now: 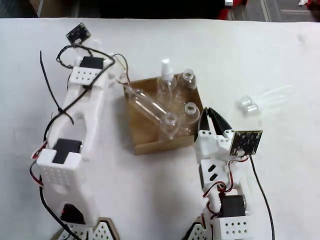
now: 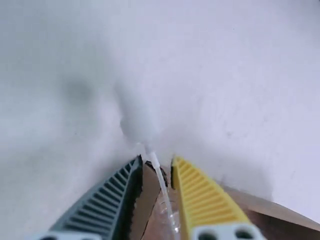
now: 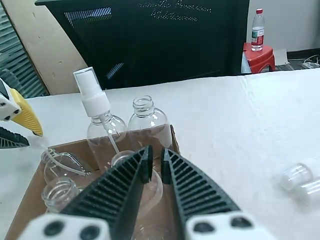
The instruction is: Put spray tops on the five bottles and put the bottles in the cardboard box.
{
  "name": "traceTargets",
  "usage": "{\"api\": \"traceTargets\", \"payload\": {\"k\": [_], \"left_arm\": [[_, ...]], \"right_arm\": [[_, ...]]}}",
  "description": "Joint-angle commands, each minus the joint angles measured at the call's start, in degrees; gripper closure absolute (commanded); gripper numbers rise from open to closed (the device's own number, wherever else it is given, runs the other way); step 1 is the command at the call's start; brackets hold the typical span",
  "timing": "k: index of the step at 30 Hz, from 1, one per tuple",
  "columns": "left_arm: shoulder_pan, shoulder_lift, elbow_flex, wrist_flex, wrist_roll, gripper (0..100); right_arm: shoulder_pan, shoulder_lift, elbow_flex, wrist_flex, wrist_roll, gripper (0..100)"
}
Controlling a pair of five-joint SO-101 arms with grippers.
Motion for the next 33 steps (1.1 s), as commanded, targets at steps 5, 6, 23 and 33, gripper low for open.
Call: {"api": "traceTargets", "payload": {"k": [5, 6, 23, 33], "left_arm": [[-0.75, 3.91, -3.52, -2.29, 0.53, 90], [-0.75, 3.91, -3.52, -2.29, 0.53, 90], [1.01, 7.25, -3.52, -6.51, 2.81, 98], [1.80, 1.63, -3.43, -4.31, 3.43, 98]], "right_arm": [[0.31, -0.48, 0.44, -0.40, 0.70, 98.1], [0.31, -0.48, 0.44, -0.40, 0.70, 98.1], [0.31, -0.48, 0.44, -0.40, 0.70, 98.1], [0.48, -0.48, 0.44, -0.40, 0.70, 98.1]]}}
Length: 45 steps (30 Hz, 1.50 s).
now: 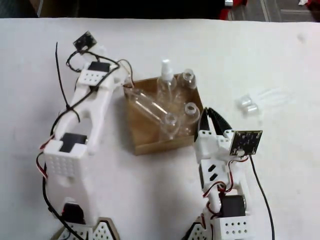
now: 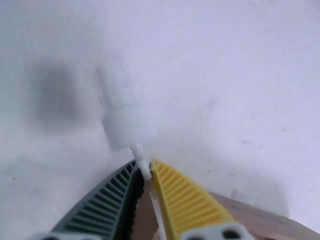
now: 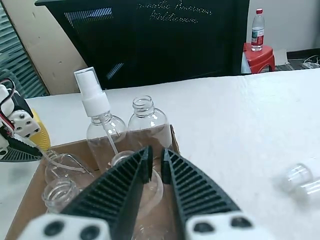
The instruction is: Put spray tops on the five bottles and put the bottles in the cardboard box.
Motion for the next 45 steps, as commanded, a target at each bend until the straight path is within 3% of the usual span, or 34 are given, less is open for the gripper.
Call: {"api": "traceTargets", "payload": {"k": [1, 23, 40, 45], "left_arm": [[1.80, -6.73, -2.73, 1.93, 0.62, 98], [12.44, -24.75, -2.29, 17.32, 0.09, 98], [18.95, -25.98, -2.29, 13.19, -0.18, 98], [20.35, -25.98, -2.20, 13.71, -4.13, 98]], "right_arm": [[0.57, -0.48, 0.44, -0.40, 0.70, 98.1], [0.84, -0.48, 0.44, -0.57, 0.70, 98.1], [0.84, -0.48, 0.44, -0.48, 3.25, 98.1], [0.84, -0.48, 0.44, -0.48, 3.34, 98.1]]}}
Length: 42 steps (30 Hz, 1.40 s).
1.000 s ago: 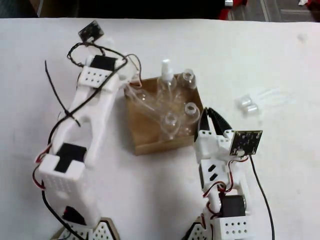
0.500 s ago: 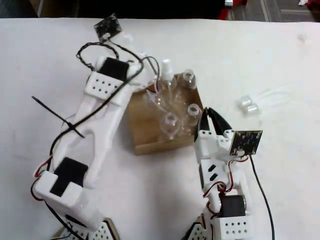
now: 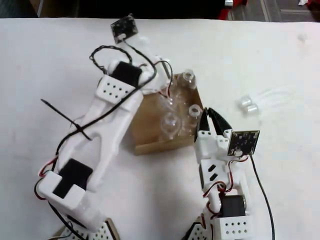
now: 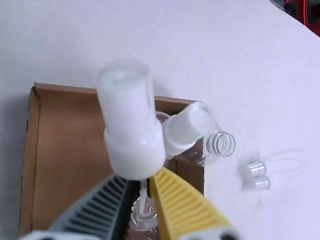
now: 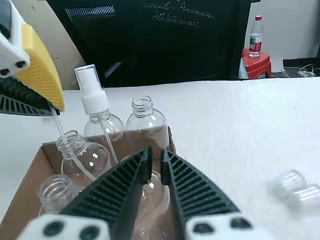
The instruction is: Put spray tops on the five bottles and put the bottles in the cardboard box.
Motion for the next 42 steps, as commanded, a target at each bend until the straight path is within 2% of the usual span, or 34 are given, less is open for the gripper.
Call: {"api": "traceTargets", "payload": {"k": [1, 22, 42], "left_arm": [[1.45, -3.12, -2.20, -0.88, -2.29, 98], [3.56, -3.47, -2.37, -1.05, -2.73, 98], [3.56, -5.14, -2.81, -0.88, -10.02, 98]], "right_arm": [[0.84, -0.48, 0.44, -0.48, 0.79, 98.1], [0.84, -0.48, 0.44, -0.48, 1.32, 98.1], [0.84, -0.48, 0.44, -0.48, 1.32, 98.1]]}}
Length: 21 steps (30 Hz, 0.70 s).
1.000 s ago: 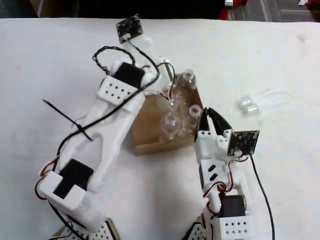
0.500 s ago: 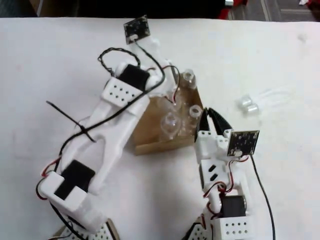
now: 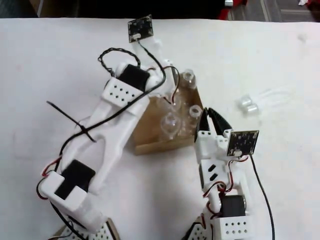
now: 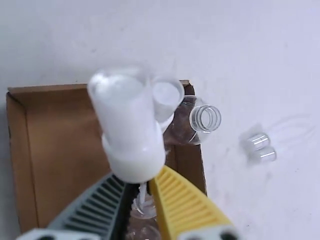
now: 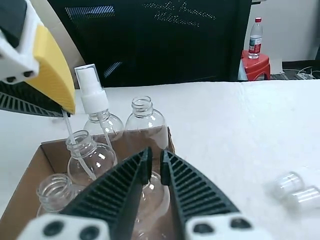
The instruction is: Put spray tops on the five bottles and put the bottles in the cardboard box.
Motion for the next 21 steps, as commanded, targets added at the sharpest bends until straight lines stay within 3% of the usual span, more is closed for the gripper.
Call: {"api": "traceTargets", "payload": {"k": [1, 8, 13, 21], "left_arm": [[0.66, -6.02, -2.81, -0.79, -2.64, 98], [0.75, -12.53, -2.37, -0.88, -8.26, 98], [2.77, -12.79, -0.44, -0.97, -8.79, 98], [5.49, -12.62, 1.14, -2.46, -15.91, 98]], "right_arm": [[0.75, -0.48, 0.44, -0.48, 0.79, 98.1], [0.75, -0.48, 0.44, -0.48, 0.79, 98.1], [0.75, -0.48, 0.44, -0.40, 0.79, 98.1], [0.75, -0.48, 0.44, -0.40, 0.79, 98.1]]}}
